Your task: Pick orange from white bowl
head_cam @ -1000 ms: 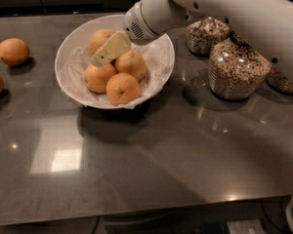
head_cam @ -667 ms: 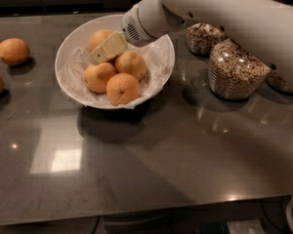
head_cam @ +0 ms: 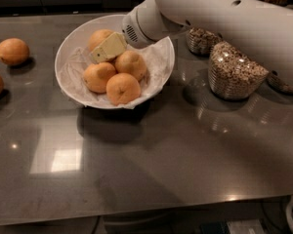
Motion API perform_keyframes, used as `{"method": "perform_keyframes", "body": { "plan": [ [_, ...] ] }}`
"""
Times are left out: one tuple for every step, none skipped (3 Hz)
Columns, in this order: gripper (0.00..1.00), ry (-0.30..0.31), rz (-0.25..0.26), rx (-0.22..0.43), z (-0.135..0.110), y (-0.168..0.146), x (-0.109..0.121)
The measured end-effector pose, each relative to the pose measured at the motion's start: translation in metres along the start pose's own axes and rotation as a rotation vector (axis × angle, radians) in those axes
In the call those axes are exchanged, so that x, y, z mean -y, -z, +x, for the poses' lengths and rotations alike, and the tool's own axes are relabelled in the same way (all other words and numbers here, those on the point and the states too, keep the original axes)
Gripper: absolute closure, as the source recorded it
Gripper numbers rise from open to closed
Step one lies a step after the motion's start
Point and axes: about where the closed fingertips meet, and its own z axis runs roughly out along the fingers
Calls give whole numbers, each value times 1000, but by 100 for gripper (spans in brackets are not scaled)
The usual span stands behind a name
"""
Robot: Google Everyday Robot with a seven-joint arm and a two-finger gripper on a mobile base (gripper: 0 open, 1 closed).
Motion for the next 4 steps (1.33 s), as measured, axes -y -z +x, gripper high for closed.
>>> {"method": "perform_keyframes", "body": {
  "plan": [
    [0, 0, 0, 0, 0, 0, 0],
    [0, 26, -17, 39, -3, -2, -4],
    [0, 115, -35, 82, -22, -22, -17],
    [0, 115, -35, 82, -22, -22, -17]
  ]
}}
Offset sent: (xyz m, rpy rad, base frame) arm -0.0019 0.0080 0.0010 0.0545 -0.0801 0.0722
